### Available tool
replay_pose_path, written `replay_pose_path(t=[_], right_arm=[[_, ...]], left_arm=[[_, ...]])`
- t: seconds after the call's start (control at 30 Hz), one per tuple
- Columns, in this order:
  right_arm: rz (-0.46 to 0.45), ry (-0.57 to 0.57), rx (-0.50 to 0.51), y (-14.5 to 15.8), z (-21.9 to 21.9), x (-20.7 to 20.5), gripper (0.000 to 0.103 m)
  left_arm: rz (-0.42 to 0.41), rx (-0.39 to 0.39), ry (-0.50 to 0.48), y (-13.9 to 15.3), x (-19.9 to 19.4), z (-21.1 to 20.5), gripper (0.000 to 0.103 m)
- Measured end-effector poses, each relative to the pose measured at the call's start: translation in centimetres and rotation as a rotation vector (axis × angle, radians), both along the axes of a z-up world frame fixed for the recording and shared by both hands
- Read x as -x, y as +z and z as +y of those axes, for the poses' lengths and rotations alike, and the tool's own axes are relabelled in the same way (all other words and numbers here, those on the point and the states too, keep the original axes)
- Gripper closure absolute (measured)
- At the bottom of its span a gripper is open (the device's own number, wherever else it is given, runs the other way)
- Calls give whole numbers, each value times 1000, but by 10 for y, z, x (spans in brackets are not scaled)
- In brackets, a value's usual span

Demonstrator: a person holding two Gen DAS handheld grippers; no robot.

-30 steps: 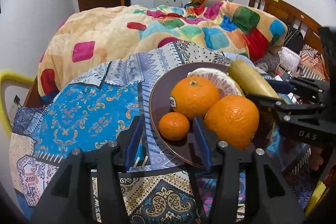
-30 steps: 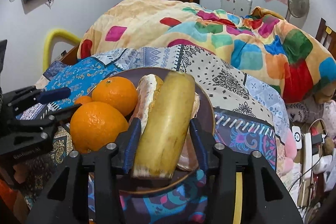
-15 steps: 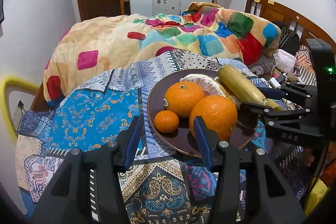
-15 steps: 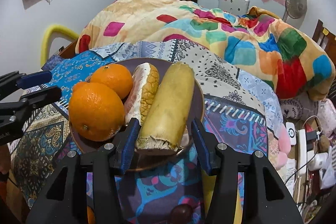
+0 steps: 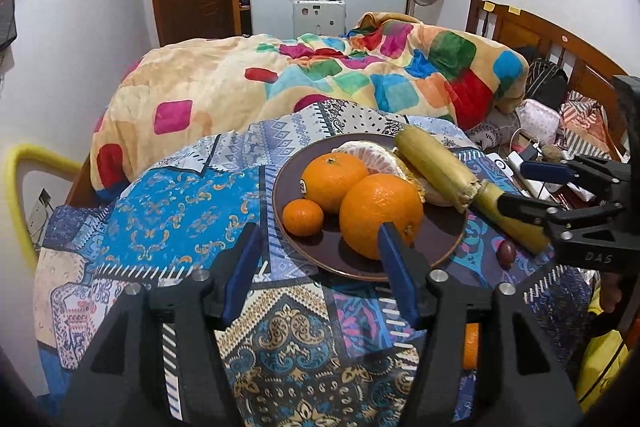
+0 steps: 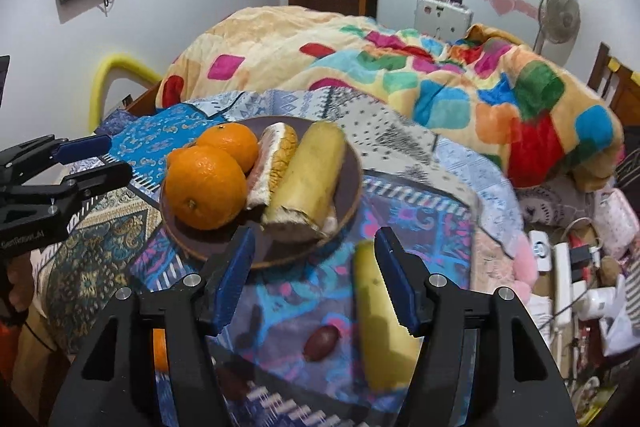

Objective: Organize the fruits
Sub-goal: 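Grasp a second yellow cylinder with the right gripper while the left gripper grasps another small orange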

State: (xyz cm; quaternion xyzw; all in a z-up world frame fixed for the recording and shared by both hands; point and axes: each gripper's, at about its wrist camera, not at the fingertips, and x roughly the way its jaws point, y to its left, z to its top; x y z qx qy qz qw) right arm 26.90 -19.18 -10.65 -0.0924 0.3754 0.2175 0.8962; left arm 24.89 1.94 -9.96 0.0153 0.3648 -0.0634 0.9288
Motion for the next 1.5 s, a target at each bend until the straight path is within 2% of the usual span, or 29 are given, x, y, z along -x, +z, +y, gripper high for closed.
replay_pose_path(t=[0.17, 0.23, 0.27, 0.43, 0.5, 0.63, 0.73, 0.77, 0.93, 1.27, 1.5], right_arm=[[-12, -33, 12, 2, -20, 8, 44], [-3, -57, 18, -4, -29, 7, 44], [3, -74, 20, -8, -33, 5, 44], [72, -110, 22, -33, -46, -4, 45], [97, -107, 19, -40, -48, -7, 52], [132, -113, -4, -49, -48, -16, 56], [167, -100, -33, -52, -45, -24, 65], [167, -98, -31, -53, -43, -25, 67], [149, -104, 1, -52, -42, -17, 68], [135, -106, 43, -47, -60, 37, 68], [108, -103, 10, -35, -67, 61, 68]], left_arm=[[-8, 7, 23, 1, 14, -4, 27], [-5, 10, 33, -3, 19, -5, 16], [-3, 11, 38, -5, 20, -6, 15], [35, 8, 44, -19, 22, -7, 14], [49, 0, 42, -25, 20, -8, 14], [66, -6, 43, -35, 16, -9, 14], [81, 6, 38, -41, 15, -10, 14], [84, 9, 37, -42, 14, -10, 14], [96, 26, 28, -44, 19, -12, 14], [83, 30, 4, -30, 43, -31, 14], [127, 23, -37, -39, 55, -55, 14]])
